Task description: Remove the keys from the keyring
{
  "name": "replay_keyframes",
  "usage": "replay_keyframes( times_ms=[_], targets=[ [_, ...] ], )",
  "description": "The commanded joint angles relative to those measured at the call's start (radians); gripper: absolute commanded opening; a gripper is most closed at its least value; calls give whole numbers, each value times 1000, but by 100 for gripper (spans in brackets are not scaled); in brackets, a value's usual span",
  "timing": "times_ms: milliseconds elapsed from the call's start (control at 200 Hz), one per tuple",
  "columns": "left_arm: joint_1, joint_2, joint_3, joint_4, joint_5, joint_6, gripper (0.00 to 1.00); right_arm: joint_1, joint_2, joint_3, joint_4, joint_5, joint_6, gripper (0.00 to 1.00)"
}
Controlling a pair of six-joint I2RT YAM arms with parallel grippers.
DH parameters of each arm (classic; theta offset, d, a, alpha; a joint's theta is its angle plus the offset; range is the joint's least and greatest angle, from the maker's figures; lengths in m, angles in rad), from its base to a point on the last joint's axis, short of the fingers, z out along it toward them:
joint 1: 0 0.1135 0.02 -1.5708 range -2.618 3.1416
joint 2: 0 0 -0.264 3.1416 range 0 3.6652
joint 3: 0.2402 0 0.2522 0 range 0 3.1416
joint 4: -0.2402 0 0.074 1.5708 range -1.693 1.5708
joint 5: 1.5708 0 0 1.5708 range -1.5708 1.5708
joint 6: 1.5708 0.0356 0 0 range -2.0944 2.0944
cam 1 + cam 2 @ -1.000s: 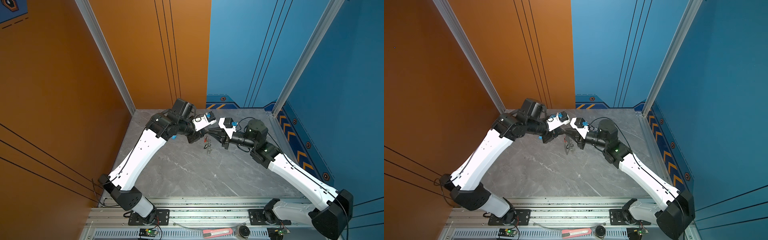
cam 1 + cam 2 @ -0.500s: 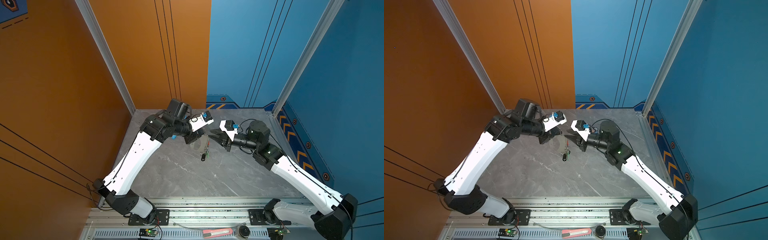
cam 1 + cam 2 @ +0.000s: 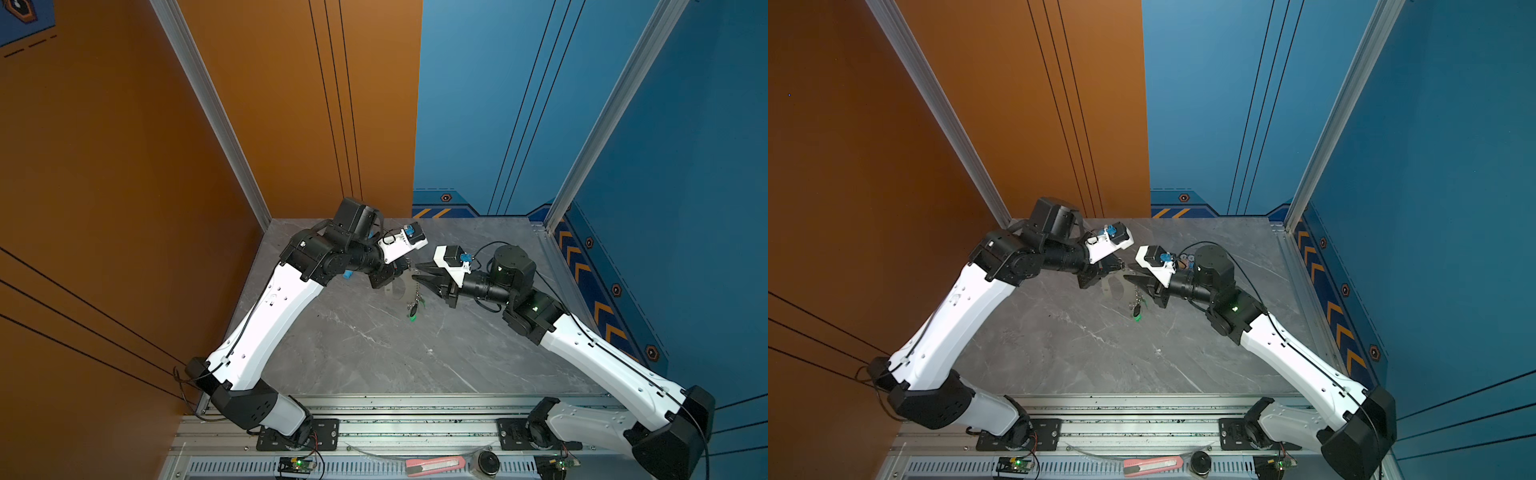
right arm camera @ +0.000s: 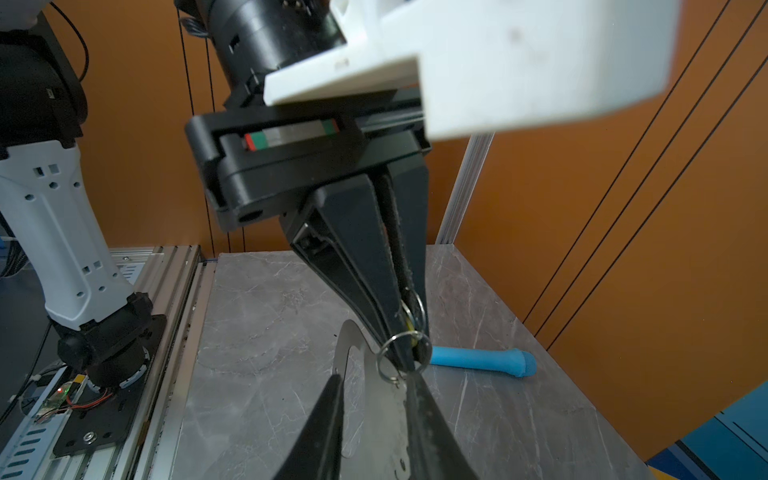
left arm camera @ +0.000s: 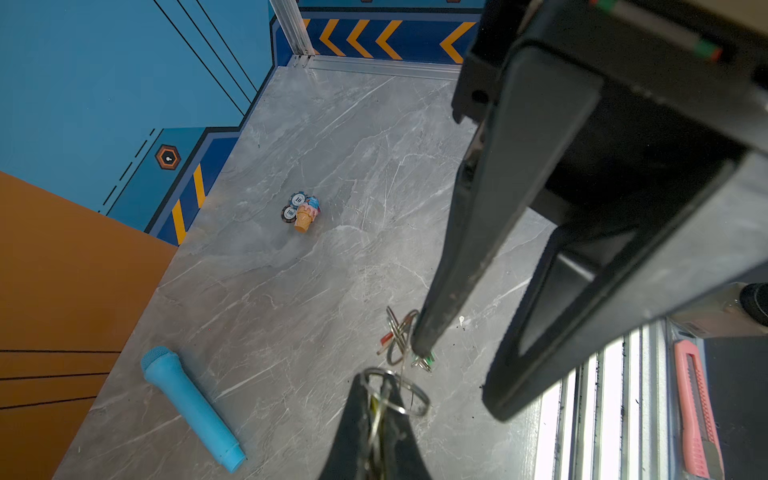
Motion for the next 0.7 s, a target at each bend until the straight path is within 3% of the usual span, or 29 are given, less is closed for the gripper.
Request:
replay_keyframes(
  times_ms=[0,220,420,696],
  targets=[
    [0,-2,11,7,-11,-24,0,18,8,-12,37,59,-20,28],
    [-2,1,15,8,-4,-14,0,23,12,-42,135,133,27,38],
    [-6,-15,-2,9,-46,70,0,-30,-4,-39,127,29,82,43],
    [-21,-25,-27,9,-109,207,0,-115,13,1,71,-61,94,41]
  ],
)
